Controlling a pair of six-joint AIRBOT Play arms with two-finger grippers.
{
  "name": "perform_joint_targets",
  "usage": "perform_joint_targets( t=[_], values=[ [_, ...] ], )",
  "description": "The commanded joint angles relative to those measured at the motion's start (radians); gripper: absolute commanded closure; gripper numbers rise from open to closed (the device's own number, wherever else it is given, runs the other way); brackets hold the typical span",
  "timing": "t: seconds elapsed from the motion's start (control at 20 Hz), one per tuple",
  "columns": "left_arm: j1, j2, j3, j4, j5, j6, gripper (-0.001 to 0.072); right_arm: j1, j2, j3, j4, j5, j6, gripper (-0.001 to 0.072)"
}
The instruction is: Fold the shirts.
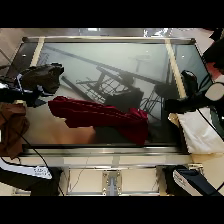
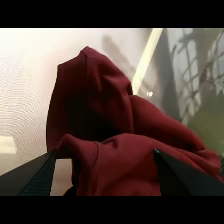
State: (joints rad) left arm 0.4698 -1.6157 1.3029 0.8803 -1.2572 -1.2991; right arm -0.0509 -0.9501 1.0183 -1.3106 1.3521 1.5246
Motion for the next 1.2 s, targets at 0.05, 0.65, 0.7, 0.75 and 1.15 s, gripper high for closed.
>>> perform_joint_targets(
  t=[0.05,0.65,0.7,0.75,1.15],
  values=[
    [-0.034,-0.03,0.0,-0.001,-0.002,0.006,0.0012,-0.017,0.107,-0.135,0.014,-0.062,0.007,0.0507],
    [-0.126,-0.029,0.0,-0.051,-0.046,0.006,0.0694,-0.017,0.087,-0.427,0.232,-0.361,0.0,0.045],
    [-0.126,-0.029,0.0,-0.051,-0.048,0.006,0.0694,-0.017,0.063,-0.455,0.317,-0.409,-0.015,0.0338],
    [-0.126,-0.029,0.0,-0.051,-0.048,0.006,0.0694,-0.017,0.034,-0.461,0.412,-0.444,-0.054,0.0316],
    [-0.126,-0.029,0.0,-0.051,-0.049,0.006,0.0694,-0.012,-0.225,-0.418,0.775,-0.472,-0.326,0.0304]
  ],
)
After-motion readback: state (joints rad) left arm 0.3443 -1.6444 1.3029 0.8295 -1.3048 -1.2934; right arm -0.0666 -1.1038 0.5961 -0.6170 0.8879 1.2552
